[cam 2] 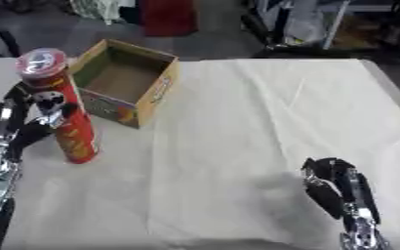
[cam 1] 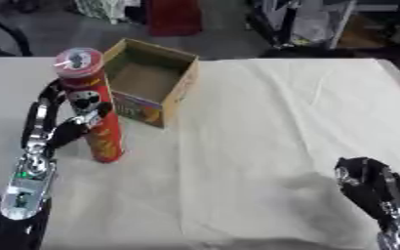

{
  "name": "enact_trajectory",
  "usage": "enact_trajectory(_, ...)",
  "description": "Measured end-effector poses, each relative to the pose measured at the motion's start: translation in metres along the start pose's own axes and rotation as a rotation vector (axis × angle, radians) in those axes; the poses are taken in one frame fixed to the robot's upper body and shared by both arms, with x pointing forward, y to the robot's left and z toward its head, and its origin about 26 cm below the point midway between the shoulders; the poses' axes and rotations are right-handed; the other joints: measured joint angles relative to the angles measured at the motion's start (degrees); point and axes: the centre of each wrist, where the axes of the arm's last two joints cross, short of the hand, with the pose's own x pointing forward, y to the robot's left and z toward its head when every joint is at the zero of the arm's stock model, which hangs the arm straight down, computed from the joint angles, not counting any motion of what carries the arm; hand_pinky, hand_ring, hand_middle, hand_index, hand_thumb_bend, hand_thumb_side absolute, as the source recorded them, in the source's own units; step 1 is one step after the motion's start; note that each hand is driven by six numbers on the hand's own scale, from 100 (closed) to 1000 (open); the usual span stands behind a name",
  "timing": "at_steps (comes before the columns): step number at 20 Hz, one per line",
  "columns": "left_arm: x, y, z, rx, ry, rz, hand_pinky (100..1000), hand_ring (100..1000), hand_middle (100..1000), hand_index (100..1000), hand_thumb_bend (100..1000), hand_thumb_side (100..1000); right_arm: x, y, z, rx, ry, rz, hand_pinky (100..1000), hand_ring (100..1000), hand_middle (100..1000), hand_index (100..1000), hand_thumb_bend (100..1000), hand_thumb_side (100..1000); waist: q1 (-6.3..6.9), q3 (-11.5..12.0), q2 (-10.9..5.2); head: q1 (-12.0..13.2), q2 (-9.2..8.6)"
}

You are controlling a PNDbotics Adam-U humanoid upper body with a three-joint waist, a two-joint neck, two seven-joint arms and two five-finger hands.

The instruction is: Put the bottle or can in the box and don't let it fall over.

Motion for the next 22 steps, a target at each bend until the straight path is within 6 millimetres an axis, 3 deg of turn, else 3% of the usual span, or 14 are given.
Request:
enact_trajectory(6, -0.006, -0.003, 0.001, -0.057, 0.025, 0.004, 991, 1000, 677, 835, 647, 303, 0.000, 0.000, 0.000, 0.001, 0.001, 0.000, 717, 613, 568, 443, 100, 233, 0.01, -0.05, 0.00, -0.01, 0.00)
enact_trajectory(11, -0.009, -0.003, 0.002, -0.064, 0.040, 0.057, 974, 970, 556, 734, 390, 100, 0.000, 0.000, 0.000, 0.002, 0.002, 0.000, 717, 614, 569, 448, 100, 229, 0.01, 0.02, 0.00, -0.01, 0.00)
enact_trajectory(15, -0.011, -0.003, 0.002, -0.051, 0.055, 0.110, 959, 924, 464, 640, 226, 100, 0.000, 0.000, 0.000, 0.003, 0.004, -0.002, 718, 615, 570, 456, 100, 232, 0.01, 0.04, 0.00, -0.01, 0.00)
enact_trajectory(19, -0.005, 0.004, -0.002, -0.019, 0.041, 0.123, 946, 898, 439, 613, 208, 100, 0.000, 0.000, 0.000, 0.005, 0.006, -0.002, 719, 615, 570, 460, 100, 246, 0.00, 0.04, 0.00, -0.01, 0.00)
enact_trajectory(22, 0.024, 0.017, -0.020, 0.015, -0.044, 0.113, 941, 891, 436, 608, 214, 100, 0.000, 0.000, 0.000, 0.005, 0.007, -0.002, 719, 615, 570, 460, 100, 251, 0.02, -0.02, -0.01, 0.01, 0.00)
